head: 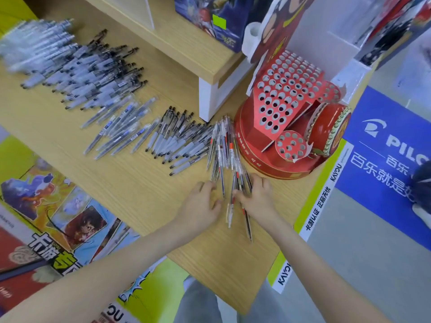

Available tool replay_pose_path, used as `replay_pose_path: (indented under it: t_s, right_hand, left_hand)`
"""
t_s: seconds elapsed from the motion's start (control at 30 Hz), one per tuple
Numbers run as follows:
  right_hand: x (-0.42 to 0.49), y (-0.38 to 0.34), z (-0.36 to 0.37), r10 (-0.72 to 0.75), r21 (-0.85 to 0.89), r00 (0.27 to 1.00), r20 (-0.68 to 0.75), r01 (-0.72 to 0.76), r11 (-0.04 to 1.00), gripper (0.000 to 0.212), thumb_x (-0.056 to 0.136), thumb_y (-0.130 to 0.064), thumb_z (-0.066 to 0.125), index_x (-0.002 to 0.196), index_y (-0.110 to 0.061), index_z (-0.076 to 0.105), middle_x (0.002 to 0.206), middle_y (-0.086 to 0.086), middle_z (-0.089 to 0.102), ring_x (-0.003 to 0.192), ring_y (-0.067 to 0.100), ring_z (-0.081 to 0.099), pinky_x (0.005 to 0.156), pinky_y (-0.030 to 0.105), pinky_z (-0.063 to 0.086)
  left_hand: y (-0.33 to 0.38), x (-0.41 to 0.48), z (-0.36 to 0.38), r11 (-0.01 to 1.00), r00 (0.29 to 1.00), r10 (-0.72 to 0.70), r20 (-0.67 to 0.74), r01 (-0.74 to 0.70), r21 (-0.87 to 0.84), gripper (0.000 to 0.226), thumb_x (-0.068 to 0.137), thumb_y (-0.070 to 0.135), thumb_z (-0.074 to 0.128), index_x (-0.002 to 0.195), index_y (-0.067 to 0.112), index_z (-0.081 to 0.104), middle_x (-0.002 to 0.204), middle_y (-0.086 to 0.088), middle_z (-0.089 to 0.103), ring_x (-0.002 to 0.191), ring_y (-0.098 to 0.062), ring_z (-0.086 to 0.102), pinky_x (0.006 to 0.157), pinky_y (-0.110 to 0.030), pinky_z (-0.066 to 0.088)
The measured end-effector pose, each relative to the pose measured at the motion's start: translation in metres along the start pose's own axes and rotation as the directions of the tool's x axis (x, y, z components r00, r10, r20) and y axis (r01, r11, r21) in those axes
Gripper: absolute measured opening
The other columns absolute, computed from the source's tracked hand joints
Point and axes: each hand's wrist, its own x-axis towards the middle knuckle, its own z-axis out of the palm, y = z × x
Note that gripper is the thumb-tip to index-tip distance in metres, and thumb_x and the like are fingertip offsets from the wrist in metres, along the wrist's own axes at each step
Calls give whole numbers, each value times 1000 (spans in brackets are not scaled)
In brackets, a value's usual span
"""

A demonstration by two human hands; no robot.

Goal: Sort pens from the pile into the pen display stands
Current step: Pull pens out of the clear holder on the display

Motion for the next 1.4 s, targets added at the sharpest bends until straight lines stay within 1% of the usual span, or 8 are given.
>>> replay_pose_path:
  t_s: [0.13,0.47,0.67,0.83,0.93,1.1,1.2,1.4]
  right_hand:
    - [-2,-9,-13,-140,85,987,-85,147,985,65,91,-25,60,145,-8,28,143,10,36,134,25,29,108,28,20]
    - [49,-50,5,-119,135,992,46,112,985,55,103,-30,28,151,-13,9,158,7,14,144,21,13,114,29,9]
    - [58,-44,7,-113,453,992,46,80,888,47,102,-13,36,148,-18,28,146,-6,32,140,12,24,108,16,15]
    - [53,-28,12,-122,634,990,66,53,771,54,97,-7,42,134,-46,43,145,-10,44,134,8,40,114,39,31]
    - [49,-31,11,-146,683,987,72,58,729,56,93,-10,45,119,-59,49,143,-9,47,133,8,42,112,42,33]
    - [43,-36,-6,-204,679,973,109,77,730,59,95,4,43,127,-45,48,126,-9,61,115,1,56,99,23,44]
    - [40,-34,-15,-254,661,956,146,97,745,56,96,7,37,137,-31,44,130,-9,58,117,-2,54,97,15,42]
    - [22,-22,-23,-334,589,927,168,178,789,65,93,18,28,144,-22,35,142,-8,45,127,-1,45,109,20,33]
  left_hand:
    - [9,26,-23,999,986,34,-165,-32,14,42,97,12,47,138,7,42,133,-11,44,116,-28,49,93,-24,34]
    - [39,97,-15,961,955,-271,-121,262,-86,38,102,23,39,126,-6,42,130,-21,39,119,-33,43,83,-28,33]
    - [55,110,-13,910,922,-382,-63,363,-202,42,102,27,38,128,-6,36,134,-26,42,119,-39,48,91,-40,40]
    - [56,122,-15,833,897,-441,35,424,-354,48,100,36,44,124,-4,36,119,-18,54,110,-32,54,77,-33,38]
    - [52,125,-14,726,883,-460,94,435,-532,42,98,37,51,116,3,33,113,-14,55,98,-25,55,86,-36,47]
    - [44,125,-16,592,882,-456,121,402,-699,46,88,38,64,115,6,45,111,-12,63,99,-25,64,88,-44,55]
    - [41,122,-17,542,884,-434,175,411,-733,27,90,33,64,106,12,56,107,-12,67,97,-26,67,90,-45,54]
    - [42,105,-21,549,900,-330,286,429,-717,38,92,34,62,117,7,56,113,-13,66,106,-30,63,94,-44,51]
